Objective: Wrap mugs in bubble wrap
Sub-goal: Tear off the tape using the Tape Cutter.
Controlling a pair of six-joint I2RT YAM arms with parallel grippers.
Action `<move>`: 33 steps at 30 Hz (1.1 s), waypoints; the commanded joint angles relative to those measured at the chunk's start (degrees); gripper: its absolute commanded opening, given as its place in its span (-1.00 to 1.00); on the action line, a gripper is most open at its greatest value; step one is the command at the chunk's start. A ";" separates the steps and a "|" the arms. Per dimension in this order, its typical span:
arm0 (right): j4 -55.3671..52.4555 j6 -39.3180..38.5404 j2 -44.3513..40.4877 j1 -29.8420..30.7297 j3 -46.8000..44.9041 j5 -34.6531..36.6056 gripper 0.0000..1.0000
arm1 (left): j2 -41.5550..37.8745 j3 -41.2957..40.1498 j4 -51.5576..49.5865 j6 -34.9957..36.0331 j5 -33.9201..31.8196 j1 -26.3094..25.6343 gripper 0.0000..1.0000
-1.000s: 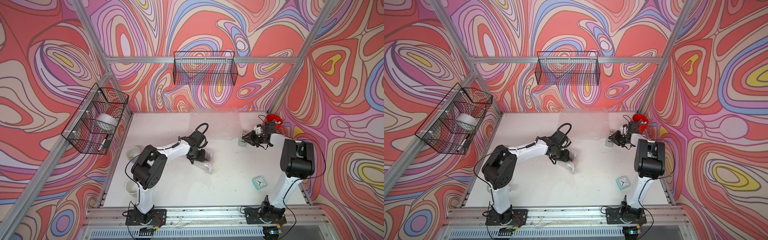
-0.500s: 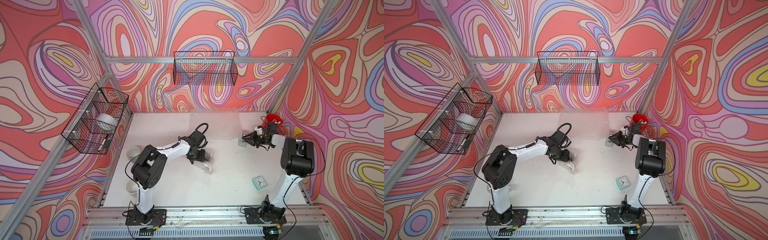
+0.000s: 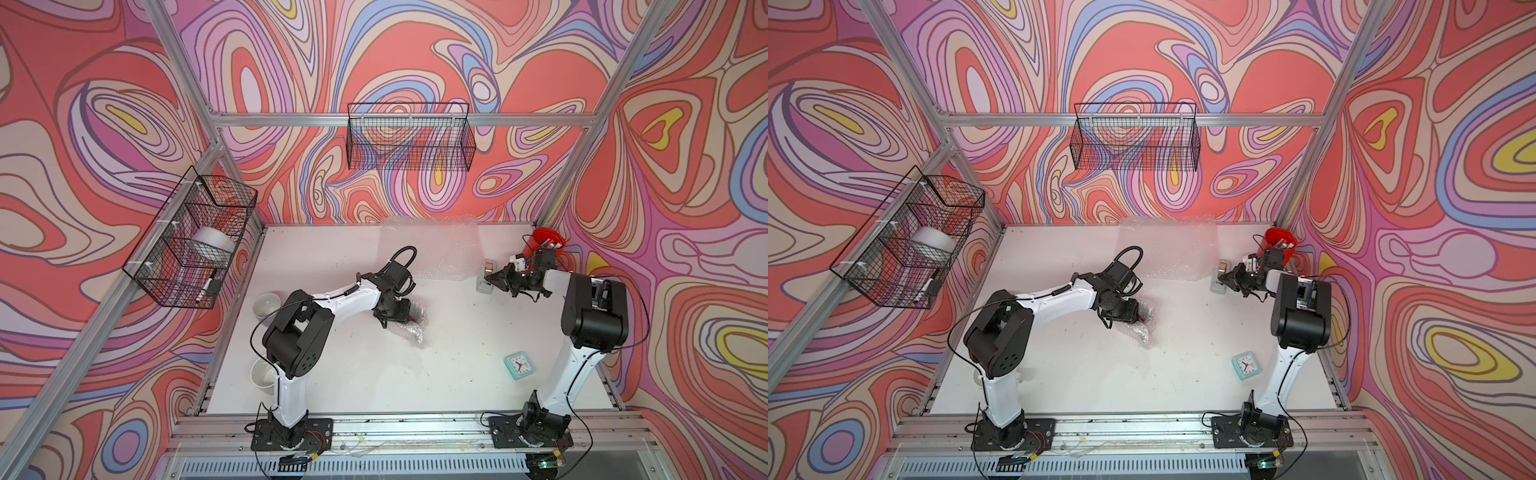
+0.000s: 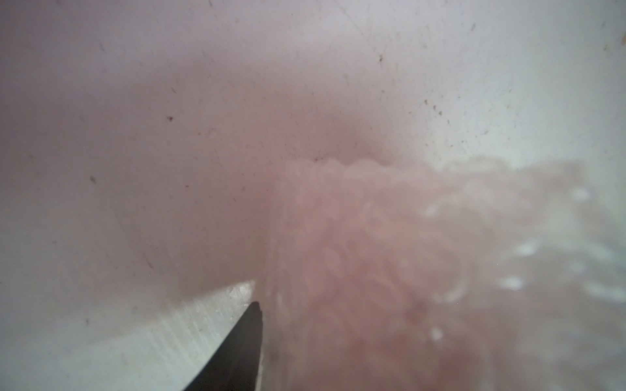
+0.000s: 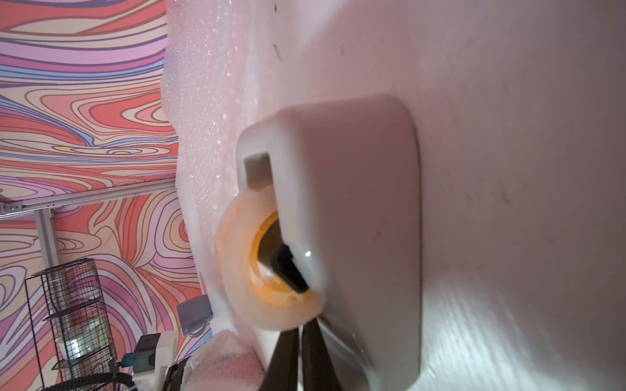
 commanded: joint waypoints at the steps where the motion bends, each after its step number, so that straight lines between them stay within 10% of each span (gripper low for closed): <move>1: 1.83 -0.06 0.93 0.83 -0.59 -1.69 -0.98 | 2.60 -0.23 -4.61 0.88 -1.63 0.18 0.05; 33: 2.03 0.99 -15.71 0.91 -11.40 -1.23 -1.00 | 3.90 1.16 -5.51 0.89 -1.36 0.11 0.04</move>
